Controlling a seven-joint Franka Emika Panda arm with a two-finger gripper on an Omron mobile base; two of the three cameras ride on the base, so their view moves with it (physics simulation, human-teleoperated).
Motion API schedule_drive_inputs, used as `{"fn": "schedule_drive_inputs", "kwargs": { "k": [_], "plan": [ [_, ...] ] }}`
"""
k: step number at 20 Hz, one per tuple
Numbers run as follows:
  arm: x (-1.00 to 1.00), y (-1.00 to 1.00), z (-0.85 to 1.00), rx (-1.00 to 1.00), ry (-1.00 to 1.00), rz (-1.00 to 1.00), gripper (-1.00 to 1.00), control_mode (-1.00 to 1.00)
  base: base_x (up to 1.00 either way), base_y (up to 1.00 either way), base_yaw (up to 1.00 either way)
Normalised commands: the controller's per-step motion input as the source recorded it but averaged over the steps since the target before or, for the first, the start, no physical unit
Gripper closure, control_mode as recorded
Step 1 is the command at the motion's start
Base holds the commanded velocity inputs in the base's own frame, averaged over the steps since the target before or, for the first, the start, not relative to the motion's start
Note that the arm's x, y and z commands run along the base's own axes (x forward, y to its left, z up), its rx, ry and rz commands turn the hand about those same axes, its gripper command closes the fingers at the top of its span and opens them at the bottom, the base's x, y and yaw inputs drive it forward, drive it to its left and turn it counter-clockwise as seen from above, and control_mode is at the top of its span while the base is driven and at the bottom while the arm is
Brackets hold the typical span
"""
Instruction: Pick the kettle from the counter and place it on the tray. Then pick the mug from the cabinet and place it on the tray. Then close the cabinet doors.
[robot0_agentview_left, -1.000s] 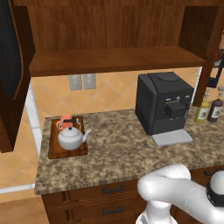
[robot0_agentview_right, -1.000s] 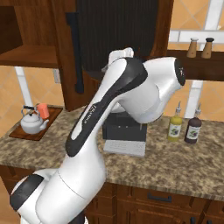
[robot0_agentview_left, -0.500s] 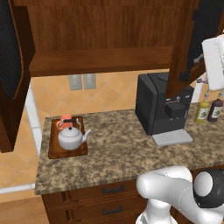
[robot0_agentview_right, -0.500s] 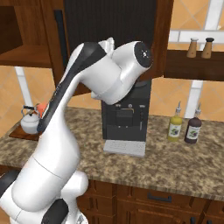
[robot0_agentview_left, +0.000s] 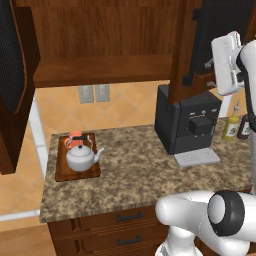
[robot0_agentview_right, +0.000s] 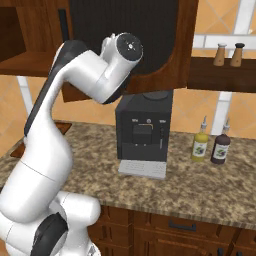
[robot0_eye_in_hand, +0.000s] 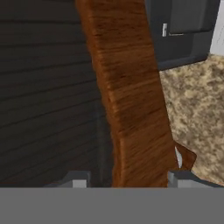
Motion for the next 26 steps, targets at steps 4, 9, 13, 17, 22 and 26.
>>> {"fn": "schedule_drive_inputs", "kwargs": {
  "k": [4, 9, 13, 17, 22, 26],
  "plan": [
    [0.68, 0.31, -0.15, -0.04, -0.07, -0.14, -1.00, -1.00, 0.00, 0.00, 0.00],
    [0.70, 0.34, -0.13, -0.04, -0.10, -0.14, -1.00, -1.00, 0.00, 0.00, 0.00],
    [0.70, 0.26, -0.11, -0.07, -0.10, -0.17, -1.00, -1.00, 0.00, 0.00, 0.00],
    [0.69, 0.24, -0.07, -0.07, -0.10, -0.18, -1.00, -1.00, 0.00, 0.00, 0.00],
    [0.66, 0.24, -0.05, -0.06, -0.10, -0.18, -1.00, -1.00, 0.00, 0.00, 0.00],
    [0.70, 0.16, -0.10, -0.06, -0.08, -0.18, -1.00, -1.00, 0.00, 0.00, 0.00]
  ]
}}
